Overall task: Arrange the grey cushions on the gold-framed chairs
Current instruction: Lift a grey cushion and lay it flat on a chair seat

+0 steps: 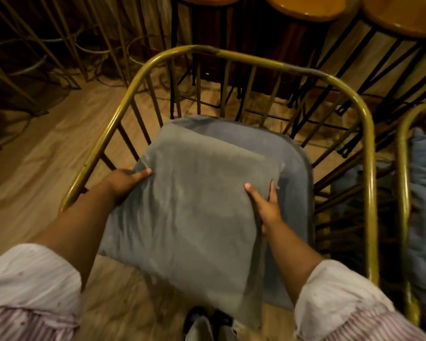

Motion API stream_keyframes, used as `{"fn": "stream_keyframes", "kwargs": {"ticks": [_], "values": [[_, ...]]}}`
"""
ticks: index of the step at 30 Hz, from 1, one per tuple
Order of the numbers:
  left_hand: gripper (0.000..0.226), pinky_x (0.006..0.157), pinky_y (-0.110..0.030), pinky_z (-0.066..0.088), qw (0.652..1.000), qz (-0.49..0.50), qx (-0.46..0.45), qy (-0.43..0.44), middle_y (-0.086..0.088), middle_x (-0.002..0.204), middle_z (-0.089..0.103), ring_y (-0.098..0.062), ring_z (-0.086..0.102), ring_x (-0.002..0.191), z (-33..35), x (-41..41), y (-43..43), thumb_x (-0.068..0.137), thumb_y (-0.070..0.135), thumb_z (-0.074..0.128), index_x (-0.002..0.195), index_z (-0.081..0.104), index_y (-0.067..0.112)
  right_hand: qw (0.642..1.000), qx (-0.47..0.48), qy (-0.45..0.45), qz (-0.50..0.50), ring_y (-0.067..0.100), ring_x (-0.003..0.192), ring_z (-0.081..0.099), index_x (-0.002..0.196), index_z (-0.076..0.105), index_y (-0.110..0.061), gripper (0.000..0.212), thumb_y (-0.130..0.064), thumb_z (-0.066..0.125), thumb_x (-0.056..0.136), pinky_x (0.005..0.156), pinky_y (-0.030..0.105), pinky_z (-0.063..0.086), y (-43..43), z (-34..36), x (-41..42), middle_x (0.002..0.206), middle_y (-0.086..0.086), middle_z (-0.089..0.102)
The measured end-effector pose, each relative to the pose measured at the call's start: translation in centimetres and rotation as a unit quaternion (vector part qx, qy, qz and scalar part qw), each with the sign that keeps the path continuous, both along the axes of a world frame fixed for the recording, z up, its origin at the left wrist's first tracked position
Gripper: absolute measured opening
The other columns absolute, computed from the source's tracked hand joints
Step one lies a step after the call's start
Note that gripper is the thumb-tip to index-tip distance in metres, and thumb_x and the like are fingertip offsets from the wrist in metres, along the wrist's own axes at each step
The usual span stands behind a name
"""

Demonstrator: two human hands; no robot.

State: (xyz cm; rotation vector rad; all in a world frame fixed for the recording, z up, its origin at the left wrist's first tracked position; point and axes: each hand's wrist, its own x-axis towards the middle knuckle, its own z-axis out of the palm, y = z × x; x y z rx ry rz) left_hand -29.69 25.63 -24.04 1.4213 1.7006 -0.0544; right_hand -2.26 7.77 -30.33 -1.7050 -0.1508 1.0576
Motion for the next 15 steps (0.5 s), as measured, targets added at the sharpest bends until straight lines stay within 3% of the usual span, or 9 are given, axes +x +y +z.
{"fn": "stream_keyframes", "kwargs": {"ticks": [3, 6, 10, 14, 15], "values": [[0.062, 0.090, -0.027, 0.036, 0.998, 0.011, -0.015, -0.062, -0.008, 0.130, 0.055, -0.031, 0.052, 0.122, -1.0, 1.7, -3.2, 0.085, 0.049, 0.059, 0.129, 0.056, 0.006, 0.998, -0.023, -0.056, 0.029, 0.029, 0.132, 0.042, 0.149, 0.016, -0.040, 0.106, -0.047, 0.079, 0.064, 0.109, 0.048, 0.038, -1.0, 1.5, 3.9, 0.153, 0.002, 0.034], [0.080, 0.103, -0.034, 0.043, 0.992, -0.032, -0.026, -0.121, -0.010, 0.127, 0.063, -0.029, 0.059, 0.117, -2.6, 3.9, -4.9, 0.067, 0.066, 0.064, 0.122, 0.062, 0.008, 0.995, -0.044, -0.084, 0.044, 0.031, 0.135, 0.037, 0.149, 0.013, -0.039, 0.100, -0.045, 0.075, 0.071, 0.111, 0.045, 0.035, -2.3, 1.4, 7.3, 0.155, 0.003, 0.028], [0.070, 0.101, -0.034, 0.040, 0.993, 0.019, -0.016, -0.115, -0.011, 0.137, 0.052, -0.031, 0.049, 0.128, -4.9, 5.7, -5.2, 0.082, 0.051, 0.063, 0.135, 0.049, 0.008, 0.992, -0.074, -0.053, 0.093, 0.031, 0.137, 0.035, 0.150, 0.006, -0.039, 0.106, -0.045, 0.076, 0.070, 0.110, 0.043, 0.035, -3.6, -0.2, 8.6, 0.157, 0.003, 0.024], [0.083, 0.111, -0.044, 0.034, 0.992, 0.087, -0.003, -0.095, -0.015, 0.150, 0.036, -0.035, 0.039, 0.134, -6.2, 5.2, -4.9, 0.072, 0.052, 0.073, 0.138, 0.038, 0.016, 0.988, -0.082, -0.061, 0.118, 0.031, 0.138, 0.033, 0.148, -0.003, -0.041, 0.141, -0.072, 0.076, 0.035, 0.112, 0.046, 0.033, -4.4, -1.5, 8.5, 0.158, 0.003, 0.021], [0.092, 0.111, -0.043, 0.034, 0.989, 0.097, -0.008, -0.108, -0.014, 0.152, 0.033, -0.035, 0.038, 0.136, -6.7, 5.2, -5.0, 0.071, 0.049, 0.075, 0.144, 0.029, 0.017, 0.986, -0.089, -0.063, 0.124, 0.032, 0.139, 0.032, 0.147, -0.006, -0.042, 0.139, -0.072, 0.074, 0.038, 0.113, 0.047, 0.032, -4.5, -1.8, 8.5, 0.158, 0.003, 0.021]]}}
